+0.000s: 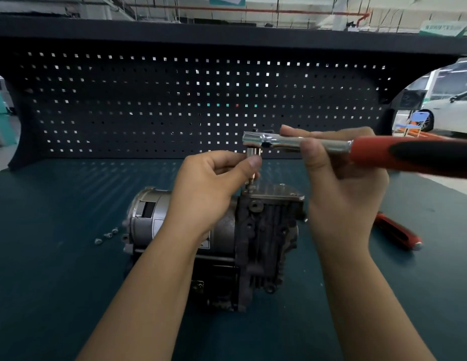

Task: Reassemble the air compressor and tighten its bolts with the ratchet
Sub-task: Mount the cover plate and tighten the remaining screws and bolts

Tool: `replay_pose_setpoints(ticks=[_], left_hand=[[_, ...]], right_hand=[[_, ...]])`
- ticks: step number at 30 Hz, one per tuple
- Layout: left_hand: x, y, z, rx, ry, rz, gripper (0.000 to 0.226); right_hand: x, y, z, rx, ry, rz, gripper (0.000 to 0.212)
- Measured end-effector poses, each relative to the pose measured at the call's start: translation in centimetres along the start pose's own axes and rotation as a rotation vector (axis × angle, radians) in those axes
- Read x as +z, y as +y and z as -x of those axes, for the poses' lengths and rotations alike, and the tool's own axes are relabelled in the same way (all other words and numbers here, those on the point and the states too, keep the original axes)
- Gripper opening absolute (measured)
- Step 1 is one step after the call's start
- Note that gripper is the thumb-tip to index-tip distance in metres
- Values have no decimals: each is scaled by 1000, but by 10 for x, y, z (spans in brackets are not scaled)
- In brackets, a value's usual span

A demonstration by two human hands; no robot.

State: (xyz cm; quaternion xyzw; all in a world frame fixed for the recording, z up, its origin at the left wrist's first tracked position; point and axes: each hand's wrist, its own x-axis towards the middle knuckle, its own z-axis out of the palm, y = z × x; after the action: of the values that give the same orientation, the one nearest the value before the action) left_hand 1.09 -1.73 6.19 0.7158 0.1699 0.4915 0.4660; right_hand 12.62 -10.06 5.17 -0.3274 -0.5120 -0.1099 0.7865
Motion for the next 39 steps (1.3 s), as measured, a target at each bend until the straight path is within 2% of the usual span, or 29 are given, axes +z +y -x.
replay_pose_setpoints(ticks=[2, 4, 7, 9, 11, 15, 17, 20, 24, 28, 30, 31, 33, 35, 37, 39], left_hand=[[-2, 0, 1, 11, -13, -14, 17], [-3, 1, 1, 10, -35, -23, 21], [-3, 1, 1, -1, -60, -45, 24], [-3, 0, 0, -1, -58, -36, 26], [-2, 0, 1, 6, -34, -11, 34], [2, -1, 0, -16, 54, 72, 38], [2, -1, -1, -29, 68, 101, 37], [2, 0, 0, -35, 42, 68, 39], [2, 0, 0, -36, 42, 15, 44], [2, 0, -1, -50, 34, 33, 33], [1, 0, -1, -45, 2, 33, 28], [0, 0, -1, -39, -11, 27, 27], [-2, -1, -1, -30, -33, -6, 29], [-3, -1, -1, -36, -64, -30, 28], [-3, -1, -1, -38, -86, -26, 28], [-1, 0, -1, -35, -95, -9, 25]], right_hand=[[-1, 0, -7, 168, 24, -135, 9], [-5, 5, -12, 410, 7, -313, 8], [-7, 9, -15, 654, -29, -439, 21], [-7, 8, -13, 598, -34, -401, 17], [-6, 5, -11, 413, -25, -300, 4], [0, -8, -6, 26, -44, -24, 19], [3, -12, -3, -98, -62, 42, 22], [4, -13, 1, -187, -86, 84, 28], [4, -13, 1, -169, -81, 51, 25], [3, -12, -3, -18, -22, -44, 14], [1, -7, -8, 130, 12, -111, 5], [-1, -3, -11, 233, 27, -148, 7], [-5, 6, -18, 470, 43, -218, 25], [-6, 11, -21, 679, -1, -300, 30], [-6, 13, -20, 734, -6, -354, 24], [-7, 13, -17, 615, 49, -335, 13]])
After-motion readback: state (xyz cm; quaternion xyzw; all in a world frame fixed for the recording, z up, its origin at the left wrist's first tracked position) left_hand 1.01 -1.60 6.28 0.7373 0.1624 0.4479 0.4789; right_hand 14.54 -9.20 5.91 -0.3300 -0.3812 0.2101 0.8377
